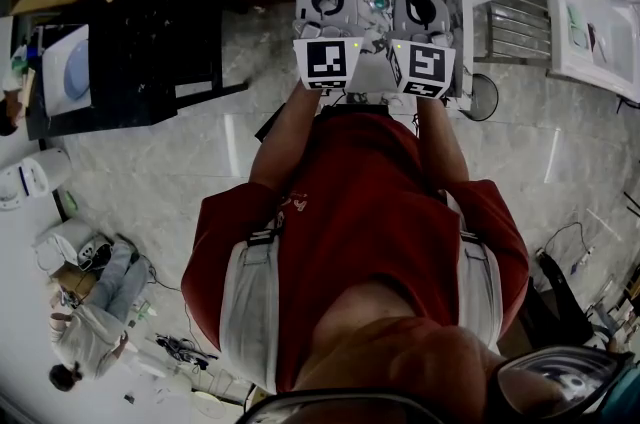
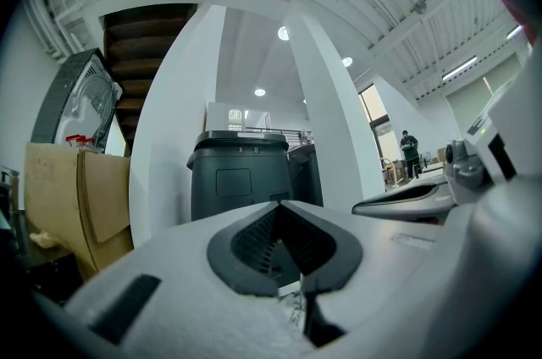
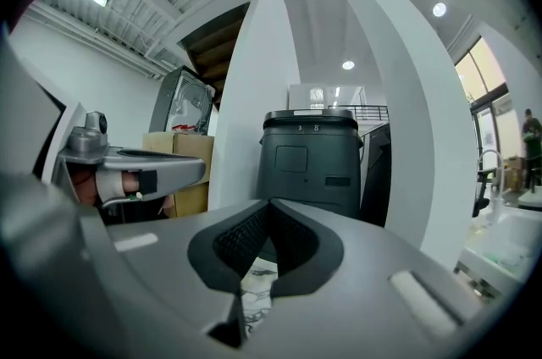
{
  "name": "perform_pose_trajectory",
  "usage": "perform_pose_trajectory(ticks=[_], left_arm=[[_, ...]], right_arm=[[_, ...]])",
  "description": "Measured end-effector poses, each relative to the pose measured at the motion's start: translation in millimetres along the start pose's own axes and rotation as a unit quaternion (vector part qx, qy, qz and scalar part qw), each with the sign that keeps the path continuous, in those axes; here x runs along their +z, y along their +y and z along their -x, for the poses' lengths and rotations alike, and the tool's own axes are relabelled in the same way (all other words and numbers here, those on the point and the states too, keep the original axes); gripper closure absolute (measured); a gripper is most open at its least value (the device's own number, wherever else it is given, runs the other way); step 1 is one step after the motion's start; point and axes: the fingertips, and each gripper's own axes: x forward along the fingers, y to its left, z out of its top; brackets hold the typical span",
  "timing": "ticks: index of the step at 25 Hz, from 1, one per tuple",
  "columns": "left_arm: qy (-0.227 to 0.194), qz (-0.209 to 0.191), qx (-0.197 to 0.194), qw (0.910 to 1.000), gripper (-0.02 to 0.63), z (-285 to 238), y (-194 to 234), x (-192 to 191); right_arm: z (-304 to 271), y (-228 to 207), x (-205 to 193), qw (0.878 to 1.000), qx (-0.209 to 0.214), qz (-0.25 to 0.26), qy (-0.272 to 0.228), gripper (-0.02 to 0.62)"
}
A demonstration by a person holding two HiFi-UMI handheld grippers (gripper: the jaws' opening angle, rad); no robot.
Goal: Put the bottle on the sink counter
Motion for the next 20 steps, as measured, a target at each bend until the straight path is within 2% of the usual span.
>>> perform_pose_trajectory(ticks=[20], left_arm=[[-0.003,-0.005,-0.002,1.0,0.603,0,-12,5]], right_arm=[[7,-11,0,1.0,-0.002,0.003,-0.001,0.594]])
